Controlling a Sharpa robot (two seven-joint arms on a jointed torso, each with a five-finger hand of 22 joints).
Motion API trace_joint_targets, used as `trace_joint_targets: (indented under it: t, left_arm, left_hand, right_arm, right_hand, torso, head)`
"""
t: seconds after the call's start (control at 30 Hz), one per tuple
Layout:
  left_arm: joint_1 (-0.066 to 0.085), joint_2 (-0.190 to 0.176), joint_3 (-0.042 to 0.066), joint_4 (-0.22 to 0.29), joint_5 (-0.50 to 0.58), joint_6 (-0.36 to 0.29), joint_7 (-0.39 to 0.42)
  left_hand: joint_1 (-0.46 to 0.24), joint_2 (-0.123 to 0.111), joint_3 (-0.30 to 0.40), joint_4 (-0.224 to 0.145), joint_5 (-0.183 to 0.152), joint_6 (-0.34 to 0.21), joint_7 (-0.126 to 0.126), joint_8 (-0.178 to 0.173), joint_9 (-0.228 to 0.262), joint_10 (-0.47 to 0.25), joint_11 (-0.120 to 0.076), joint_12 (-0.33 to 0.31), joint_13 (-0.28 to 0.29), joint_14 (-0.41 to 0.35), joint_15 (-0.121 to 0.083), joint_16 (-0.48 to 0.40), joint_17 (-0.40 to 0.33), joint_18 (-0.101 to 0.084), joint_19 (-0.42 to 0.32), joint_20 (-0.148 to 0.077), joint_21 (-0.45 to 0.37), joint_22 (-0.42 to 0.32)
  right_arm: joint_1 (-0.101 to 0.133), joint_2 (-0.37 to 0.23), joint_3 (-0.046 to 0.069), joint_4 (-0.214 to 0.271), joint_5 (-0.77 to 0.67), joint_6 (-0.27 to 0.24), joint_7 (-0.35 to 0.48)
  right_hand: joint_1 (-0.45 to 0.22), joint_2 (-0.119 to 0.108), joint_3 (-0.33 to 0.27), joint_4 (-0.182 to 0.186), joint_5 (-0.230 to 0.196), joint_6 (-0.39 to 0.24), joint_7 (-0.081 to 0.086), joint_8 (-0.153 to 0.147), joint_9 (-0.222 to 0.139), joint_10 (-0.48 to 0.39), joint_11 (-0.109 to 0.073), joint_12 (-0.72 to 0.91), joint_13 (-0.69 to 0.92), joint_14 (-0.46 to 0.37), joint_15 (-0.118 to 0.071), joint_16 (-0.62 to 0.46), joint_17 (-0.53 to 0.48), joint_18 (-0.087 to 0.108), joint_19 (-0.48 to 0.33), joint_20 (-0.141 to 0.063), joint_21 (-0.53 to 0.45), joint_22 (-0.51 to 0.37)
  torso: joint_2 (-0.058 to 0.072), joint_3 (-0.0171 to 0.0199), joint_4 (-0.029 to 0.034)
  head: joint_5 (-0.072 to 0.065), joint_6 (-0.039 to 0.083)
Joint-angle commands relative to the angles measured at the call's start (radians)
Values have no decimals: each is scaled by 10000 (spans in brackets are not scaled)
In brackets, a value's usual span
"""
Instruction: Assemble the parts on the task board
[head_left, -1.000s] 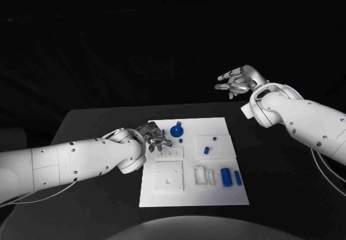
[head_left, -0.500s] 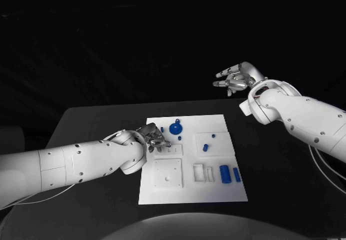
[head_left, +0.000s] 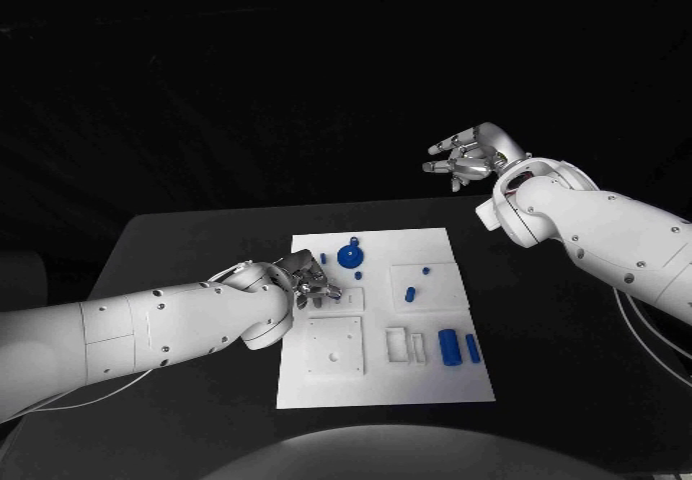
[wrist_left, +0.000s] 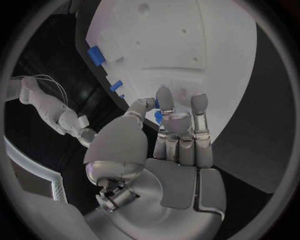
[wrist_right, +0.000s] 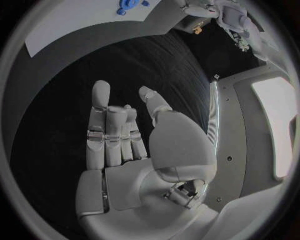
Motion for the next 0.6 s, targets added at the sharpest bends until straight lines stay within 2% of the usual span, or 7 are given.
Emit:
trace_joint_targets:
  t: [0.03,0.3,0.33,0.6]
  left_arm:
    - [-32,54,4,-21,-222,191,-28]
    - [-72,154,5,-95,-486,99,-5]
    - [-75,164,5,-102,-524,84,-6]
    - [-84,181,6,-135,-681,85,-26]
  left_hand:
    - [93,38,888,-871,-46,894,-673,26,-11,485,-65,42,3,4,-15,-44,-7,-70,81,-24,-60,27]
    - [93,38,888,-871,-46,894,-673,26,-11,485,-65,42,3,4,-15,-44,-7,-70,81,-24,-60,27]
    - [119,31,873,-858,-49,897,-672,27,-62,485,-65,45,5,8,-17,-41,-8,-79,184,-26,-312,289]
    - [145,3,847,-835,-95,906,-675,28,-71,484,-64,60,10,14,-19,-19,18,-90,269,-27,-507,467]
  right_arm:
    - [3,6,7,20,-15,146,-1]
    - [2,9,6,26,-15,156,-3]
    - [2,10,6,27,-15,155,-3]
    - [2,9,6,24,-15,160,-2]
  right_hand:
    - [-103,31,-4,88,55,37,11,-35,-9,-59,15,-23,-11,-3,-45,-49,-16,91,351,6,-43,-15]
    - [-114,35,-17,137,74,43,8,-34,-9,-61,13,-18,-16,4,-45,-40,-8,91,352,5,-39,-25]
    - [-114,35,-17,137,74,43,8,-34,-9,-61,13,-18,-16,4,-45,-40,-8,91,352,5,-39,-25]
    - [-125,35,-30,185,85,67,3,-32,-6,-67,12,-17,-24,3,-47,-42,-10,89,352,4,-35,-35]
  torso:
    - [11,0,11]
    - [16,1,21]
    - [17,-1,21]
    - [22,2,41]
  head:
    - [-21,2]
    - [-34,-14]
    - [-38,-10]
    - [-64,-13]
